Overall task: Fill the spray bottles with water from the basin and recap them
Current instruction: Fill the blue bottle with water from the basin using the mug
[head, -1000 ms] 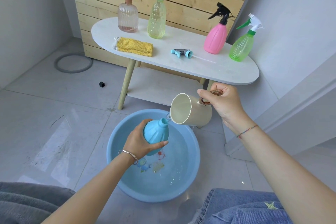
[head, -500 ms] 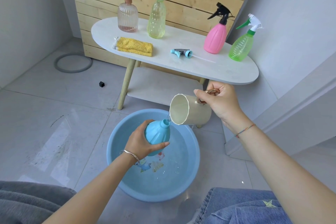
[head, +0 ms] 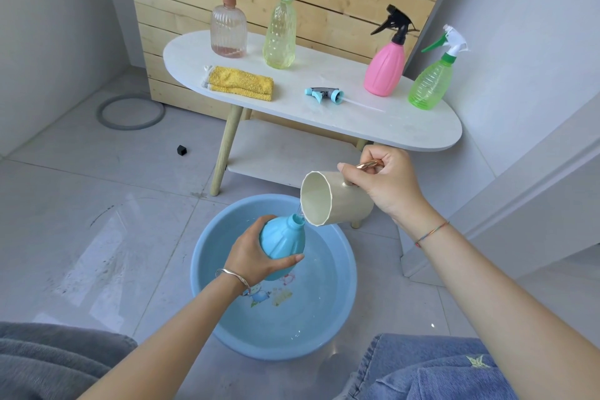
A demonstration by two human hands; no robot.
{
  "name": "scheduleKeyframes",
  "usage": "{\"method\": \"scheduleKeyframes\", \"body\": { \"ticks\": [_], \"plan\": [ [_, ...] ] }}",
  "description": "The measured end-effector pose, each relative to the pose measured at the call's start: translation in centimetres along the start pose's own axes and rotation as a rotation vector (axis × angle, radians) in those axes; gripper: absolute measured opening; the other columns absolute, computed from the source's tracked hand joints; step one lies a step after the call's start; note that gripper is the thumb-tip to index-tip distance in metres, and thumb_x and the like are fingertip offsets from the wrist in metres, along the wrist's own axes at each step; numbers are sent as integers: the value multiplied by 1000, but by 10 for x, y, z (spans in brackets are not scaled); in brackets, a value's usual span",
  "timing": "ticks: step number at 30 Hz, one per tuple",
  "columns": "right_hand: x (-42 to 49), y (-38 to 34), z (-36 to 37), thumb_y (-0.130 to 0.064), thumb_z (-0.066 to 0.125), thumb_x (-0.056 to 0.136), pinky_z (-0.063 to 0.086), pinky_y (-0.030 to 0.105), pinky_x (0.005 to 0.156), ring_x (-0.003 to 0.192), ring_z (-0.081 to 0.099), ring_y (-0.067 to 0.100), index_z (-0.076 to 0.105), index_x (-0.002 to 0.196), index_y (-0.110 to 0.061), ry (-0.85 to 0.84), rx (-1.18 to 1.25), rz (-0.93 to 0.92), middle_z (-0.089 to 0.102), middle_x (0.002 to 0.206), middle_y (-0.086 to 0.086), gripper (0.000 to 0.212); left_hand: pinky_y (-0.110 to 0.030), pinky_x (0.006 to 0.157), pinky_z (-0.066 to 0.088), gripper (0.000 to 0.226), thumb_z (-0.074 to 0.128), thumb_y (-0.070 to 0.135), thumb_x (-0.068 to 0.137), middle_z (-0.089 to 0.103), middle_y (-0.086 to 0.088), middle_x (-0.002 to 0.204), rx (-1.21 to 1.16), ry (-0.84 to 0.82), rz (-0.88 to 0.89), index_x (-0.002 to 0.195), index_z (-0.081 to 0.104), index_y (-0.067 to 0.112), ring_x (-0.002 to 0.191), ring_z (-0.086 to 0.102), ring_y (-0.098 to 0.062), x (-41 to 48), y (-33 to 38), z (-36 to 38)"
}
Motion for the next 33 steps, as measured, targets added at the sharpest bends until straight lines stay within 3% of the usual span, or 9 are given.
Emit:
{"method": "scheduleKeyframes", "body": {
  "ticks": [6, 18, 23, 30, 33],
  "plan": [
    [1, -2, 0, -11, 77, 74, 22, 23, 50, 50, 26, 9, 33, 49, -20, -9, -38, -48, 27, 44, -11, 52, -22, 76, 51, 74, 85, 56, 55, 58, 20, 100, 6, 2, 3, 115, 48, 34, 91, 58, -2, 0, 0, 0],
    [-3, -6, 5, -10, 77, 73, 19, 18, 48, 47, 25, 5, 30, 51, -20, -57, -65, -137, 27, 45, -11, 53, -17, 75, 49, 77, 84, 60, 53, 60, 18, 102, -19, 6, -3, 116, 49, 33, 92, 59, -2, -1, -3, 1],
    [-5, -8, 9, -23, 72, 68, 22, 23, 52, 51, 26, 6, 31, 51, -21, -84, -55, -188, 29, 49, -10, 44, -19, 75, 51, 80, 81, 64, 50, 61, 17, 102, -21, 7, 1, 117, 50, 33, 92, 60, -3, -1, -3, 1],
    [-7, -12, 9, -21, 72, 69, 24, 26, 55, 55, 28, 8, 31, 53, -23, -104, -103, -265, 31, 56, -9, 44, -21, 75, 53, 81, 75, 71, 47, 58, 23, 100, -16, 1, 8, 115, 49, 35, 91, 59, 1, -2, -3, 0],
    [-8, -12, 10, -21, 73, 69, 25, 26, 55, 59, 31, 9, 30, 54, -25, -108, -126, -308, 32, 56, -9, 45, -22, 76, 52, 77, 80, 65, 50, 58, 24, 100, -14, 8, 11, 114, 49, 35, 91, 58, 2, -2, -3, 0]
  ]
}}
Point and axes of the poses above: each hand's wrist, its own x-axis towards the middle knuckle, its own z-axis out of the palm, y = z × x, the point moved 1 cm from there along x, towards the middle knuckle
